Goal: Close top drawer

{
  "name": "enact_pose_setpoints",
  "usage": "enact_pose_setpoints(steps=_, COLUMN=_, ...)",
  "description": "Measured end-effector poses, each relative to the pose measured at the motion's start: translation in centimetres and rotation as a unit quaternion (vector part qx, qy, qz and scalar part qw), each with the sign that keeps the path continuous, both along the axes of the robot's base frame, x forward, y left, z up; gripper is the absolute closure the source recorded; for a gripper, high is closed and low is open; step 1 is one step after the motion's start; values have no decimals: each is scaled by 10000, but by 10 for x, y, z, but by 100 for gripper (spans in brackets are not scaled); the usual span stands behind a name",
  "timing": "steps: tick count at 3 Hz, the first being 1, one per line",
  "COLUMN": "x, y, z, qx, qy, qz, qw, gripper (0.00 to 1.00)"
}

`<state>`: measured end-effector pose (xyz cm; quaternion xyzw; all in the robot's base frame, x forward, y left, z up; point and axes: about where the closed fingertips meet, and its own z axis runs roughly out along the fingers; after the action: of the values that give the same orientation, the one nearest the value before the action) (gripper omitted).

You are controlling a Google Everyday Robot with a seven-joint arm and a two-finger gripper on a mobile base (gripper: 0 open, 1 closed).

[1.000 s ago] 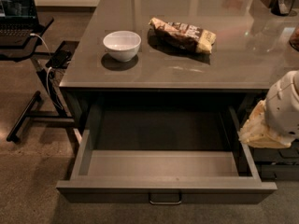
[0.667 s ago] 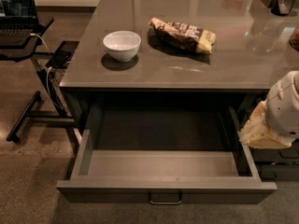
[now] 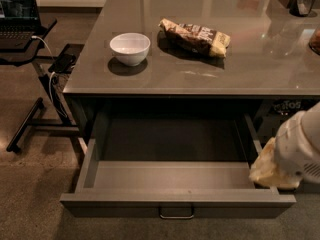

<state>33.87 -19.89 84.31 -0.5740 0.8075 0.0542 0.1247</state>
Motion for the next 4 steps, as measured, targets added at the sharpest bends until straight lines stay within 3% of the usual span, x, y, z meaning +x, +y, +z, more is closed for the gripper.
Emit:
enact_pose_setpoints(steps=1, x=-27, y=2, z=-58, qx=416, qy=202, qz=-297, qw=9985, gripper=100)
enact_pose_setpoints(steps=2, x=-46, y=4, z=-102, qx=861, qy=37, qz=-518, qw=9949, gripper=100)
enact_pose_setpoints(steps=3, x=-43, y=3, z=-106, qx=896, qy=-143, qz=-539, qw=9944, gripper=100)
enact_pose_setpoints(steps=4, x=-43, y=3, z=-106, qx=894, qy=-136, qz=-537, qw=9945, gripper=100)
